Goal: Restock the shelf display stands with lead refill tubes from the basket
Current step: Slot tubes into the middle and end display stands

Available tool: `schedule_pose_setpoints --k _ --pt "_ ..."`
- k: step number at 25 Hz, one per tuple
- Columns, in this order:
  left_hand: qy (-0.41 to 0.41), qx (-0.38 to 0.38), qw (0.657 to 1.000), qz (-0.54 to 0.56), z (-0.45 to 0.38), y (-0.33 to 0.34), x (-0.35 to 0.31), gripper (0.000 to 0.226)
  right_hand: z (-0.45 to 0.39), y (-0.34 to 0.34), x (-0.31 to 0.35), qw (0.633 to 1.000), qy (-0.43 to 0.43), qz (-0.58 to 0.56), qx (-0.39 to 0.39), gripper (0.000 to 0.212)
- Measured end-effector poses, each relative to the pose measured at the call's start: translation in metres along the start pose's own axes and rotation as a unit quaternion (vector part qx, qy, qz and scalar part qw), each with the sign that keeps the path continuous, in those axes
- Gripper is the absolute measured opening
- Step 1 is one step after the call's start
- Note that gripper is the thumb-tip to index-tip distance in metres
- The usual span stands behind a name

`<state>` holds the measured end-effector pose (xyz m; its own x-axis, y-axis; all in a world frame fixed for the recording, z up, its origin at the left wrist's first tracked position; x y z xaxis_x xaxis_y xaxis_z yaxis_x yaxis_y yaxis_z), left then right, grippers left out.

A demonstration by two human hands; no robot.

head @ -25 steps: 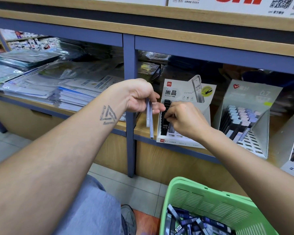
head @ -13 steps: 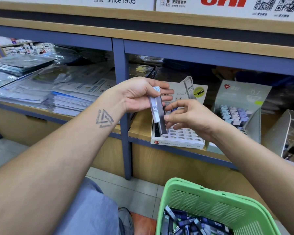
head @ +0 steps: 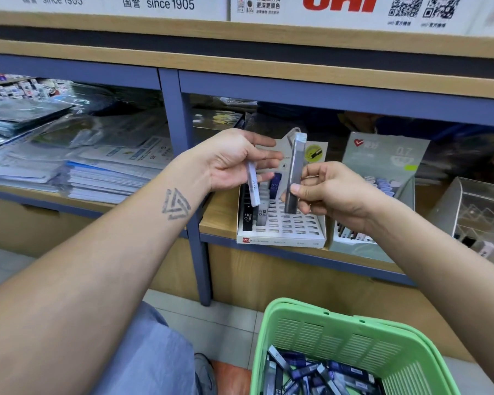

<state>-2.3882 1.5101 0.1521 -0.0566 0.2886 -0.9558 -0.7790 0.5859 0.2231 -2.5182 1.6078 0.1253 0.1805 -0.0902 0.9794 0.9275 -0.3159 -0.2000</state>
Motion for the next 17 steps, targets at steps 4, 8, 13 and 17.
schedule_pose_setpoints --k 4,8,13,17 --pt "-0.031 -0.008 0.999 0.018 -0.003 0.014 0.002 0.022 0.007 -0.016 0.002 1.0 0.001 -0.003 -0.011 0.011" --pt "-0.041 0.002 0.999 0.018 -0.005 0.031 0.004 0.03 0.008 -0.031 0.005 0.999 -0.009 0.022 -0.049 0.003" --pt "-0.014 0.021 0.999 0.036 -0.012 0.041 0.009 0.049 0.008 -0.034 0.001 0.998 -0.029 0.053 -0.023 0.037" --pt "0.005 0.032 0.993 0.113 -0.011 0.043 0.006 0.056 0.003 -0.017 -0.009 1.0 0.003 -0.015 0.006 0.022"
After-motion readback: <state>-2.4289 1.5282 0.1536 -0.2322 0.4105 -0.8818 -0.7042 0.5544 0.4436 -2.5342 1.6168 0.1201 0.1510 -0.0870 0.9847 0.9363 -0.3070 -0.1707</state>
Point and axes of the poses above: each hand's wrist, its own z-axis away from the middle knuckle, its own y-axis out of the palm, x = y × z, the point moved 7 cm from there along -z, towards the middle knuckle, and after that the axes turned 9 degrees about -x, right-handed, at the moved point
